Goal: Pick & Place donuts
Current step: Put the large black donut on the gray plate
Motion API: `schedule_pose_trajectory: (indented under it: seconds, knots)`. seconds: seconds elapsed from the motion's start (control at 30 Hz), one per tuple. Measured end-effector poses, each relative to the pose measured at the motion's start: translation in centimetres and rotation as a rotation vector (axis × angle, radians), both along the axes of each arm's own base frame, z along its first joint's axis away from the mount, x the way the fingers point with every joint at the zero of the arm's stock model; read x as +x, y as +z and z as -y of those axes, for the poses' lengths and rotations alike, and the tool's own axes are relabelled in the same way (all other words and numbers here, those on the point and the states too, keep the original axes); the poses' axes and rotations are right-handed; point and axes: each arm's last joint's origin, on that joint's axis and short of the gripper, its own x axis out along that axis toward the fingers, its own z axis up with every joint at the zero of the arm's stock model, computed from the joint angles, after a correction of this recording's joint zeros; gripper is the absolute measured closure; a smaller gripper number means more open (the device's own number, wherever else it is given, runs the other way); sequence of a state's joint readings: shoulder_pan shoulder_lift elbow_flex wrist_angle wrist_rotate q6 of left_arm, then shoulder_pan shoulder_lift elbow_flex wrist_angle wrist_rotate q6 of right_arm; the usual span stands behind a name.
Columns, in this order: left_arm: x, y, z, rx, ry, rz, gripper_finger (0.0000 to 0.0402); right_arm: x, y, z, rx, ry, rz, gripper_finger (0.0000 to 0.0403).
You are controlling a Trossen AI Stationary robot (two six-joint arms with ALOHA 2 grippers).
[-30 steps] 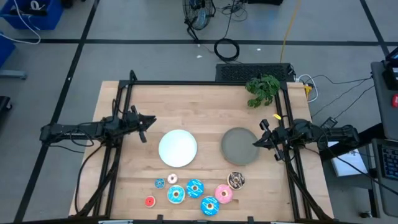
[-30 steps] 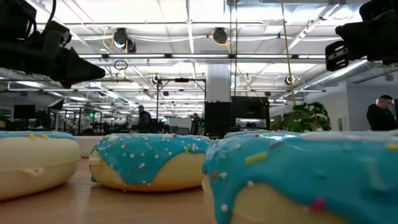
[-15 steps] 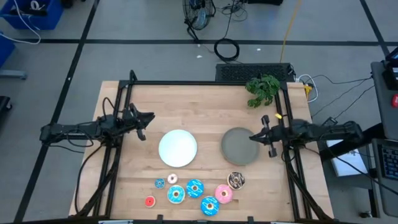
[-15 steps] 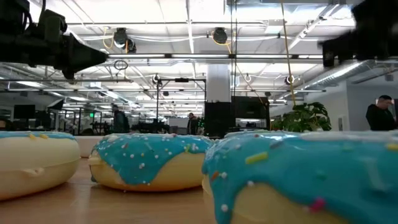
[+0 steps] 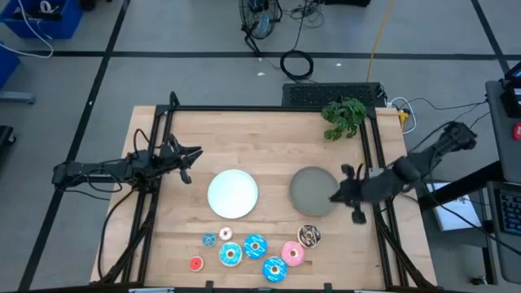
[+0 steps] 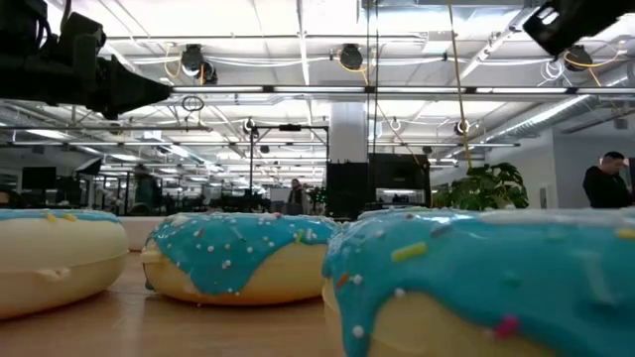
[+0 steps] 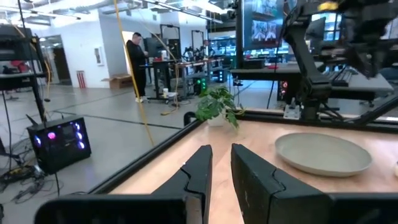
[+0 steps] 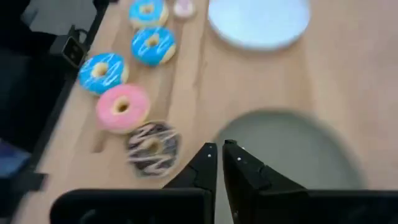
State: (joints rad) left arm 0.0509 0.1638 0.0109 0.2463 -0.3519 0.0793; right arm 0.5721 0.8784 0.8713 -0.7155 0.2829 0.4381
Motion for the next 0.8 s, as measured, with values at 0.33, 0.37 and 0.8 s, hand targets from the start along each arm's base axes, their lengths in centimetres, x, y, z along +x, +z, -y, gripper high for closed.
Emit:
schedule_pose_trajectory:
  seconds: [0.33, 0.37, 0.8]
  knots:
    - [0.0, 0.1, 0.0, -0.007, -0.011, 0.018, 0.0334, 2.1, -5.7, -5.1, 0.146, -0.323, -0.329, 0.0367]
    - [0.0, 0.2, 0.0, -0.007, -0.012, 0.025, 0.0334, 2.2, -6.2, -5.3, 0.150, -0.350, -0.346, 0.0357]
    - [0.0, 0.3, 0.0, -0.010, -0.013, 0.032, 0.0334, 3.9, -7.6, -7.5, 0.371, -0.415, -0.390, 0.0176]
